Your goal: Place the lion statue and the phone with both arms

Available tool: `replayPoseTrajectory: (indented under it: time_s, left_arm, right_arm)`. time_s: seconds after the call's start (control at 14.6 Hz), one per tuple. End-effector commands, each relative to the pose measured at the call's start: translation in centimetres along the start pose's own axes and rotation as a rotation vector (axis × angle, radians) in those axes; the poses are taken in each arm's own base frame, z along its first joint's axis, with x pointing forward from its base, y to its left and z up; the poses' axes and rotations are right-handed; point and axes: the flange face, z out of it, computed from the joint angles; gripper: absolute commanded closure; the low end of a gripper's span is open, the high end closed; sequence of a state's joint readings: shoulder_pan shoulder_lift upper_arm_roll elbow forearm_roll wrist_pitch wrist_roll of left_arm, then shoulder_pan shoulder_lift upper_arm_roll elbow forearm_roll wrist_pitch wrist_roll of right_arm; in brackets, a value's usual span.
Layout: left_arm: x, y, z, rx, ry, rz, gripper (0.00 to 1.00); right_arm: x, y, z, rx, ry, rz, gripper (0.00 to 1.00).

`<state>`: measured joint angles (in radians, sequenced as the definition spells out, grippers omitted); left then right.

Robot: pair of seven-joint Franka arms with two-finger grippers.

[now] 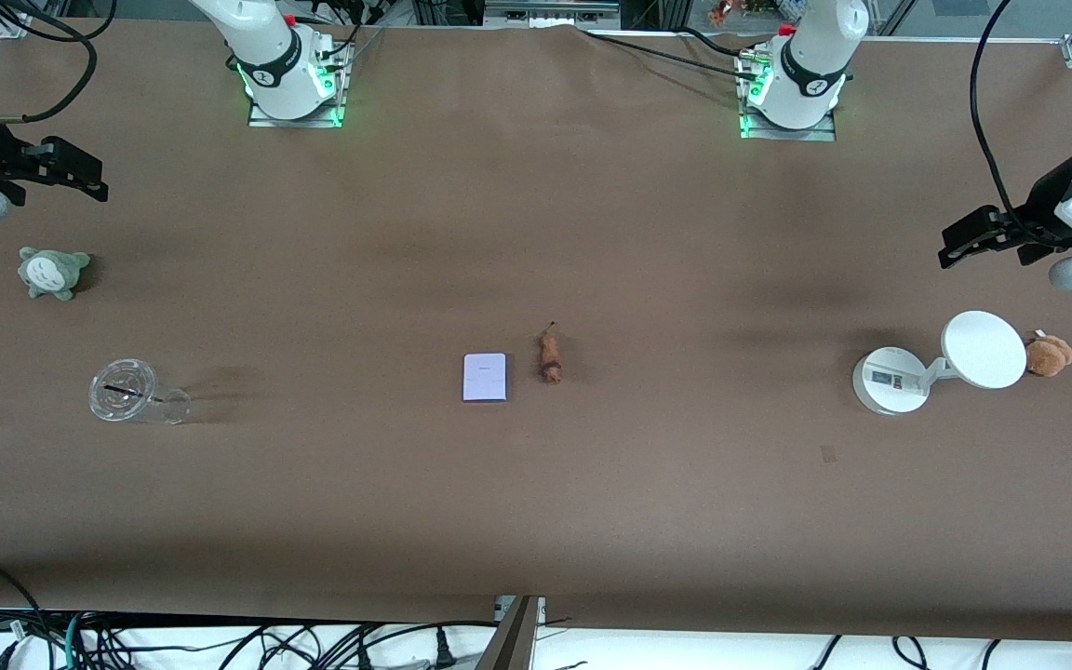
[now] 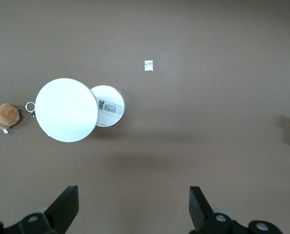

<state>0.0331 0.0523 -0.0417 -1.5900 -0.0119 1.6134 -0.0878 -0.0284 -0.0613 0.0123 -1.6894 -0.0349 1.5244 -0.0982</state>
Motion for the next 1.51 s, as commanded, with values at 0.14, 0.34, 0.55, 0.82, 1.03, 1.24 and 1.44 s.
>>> replayPoseTrajectory:
  time_s: [0.14, 0.34, 0.55, 0.82, 1.03, 1.24, 1.44]
  left_arm:
    - [0.2, 0.5, -1.2, 0.002, 0.041, 0.008, 0.00]
    - [1.1, 0.9, 1.4, 0.004, -0.006, 0.024, 0.00]
    - [1.2, -0.1, 0.6, -0.009, 0.007, -0.003, 0.00]
    - [0.5, -0.4, -2.5, 0.004, -0.003, 0.003, 0.00]
    - [-0.4, -0.4, -4.2, 0.003, 0.003, 0.170, 0.00]
    - [-0.5, -0.4, -4.0, -0.008, -0.017, 0.172, 0.00]
    - [-0.9, -0.4, -4.0, -0.004, -0.046, 0.184, 0.00]
  right_arm:
    - [0.2, -0.1, -0.5, 0.012, -0.006, -0.006, 0.00]
    - [0.2, -0.1, -0.5, 0.012, -0.006, -0.009, 0.00]
    - [0.1, -0.1, -0.5, 0.013, -0.009, -0.009, 0.00]
    - [0.2, -0.1, -0.4, 0.015, -0.013, -0.003, 0.00]
    - [0.2, -0.1, -0.4, 0.015, -0.013, -0.003, 0.00]
    - [0.2, -0.1, -0.4, 0.015, -0.013, -0.003, 0.00]
    - [0.1, -0.1, -0.4, 0.016, -0.014, -0.003, 0.00]
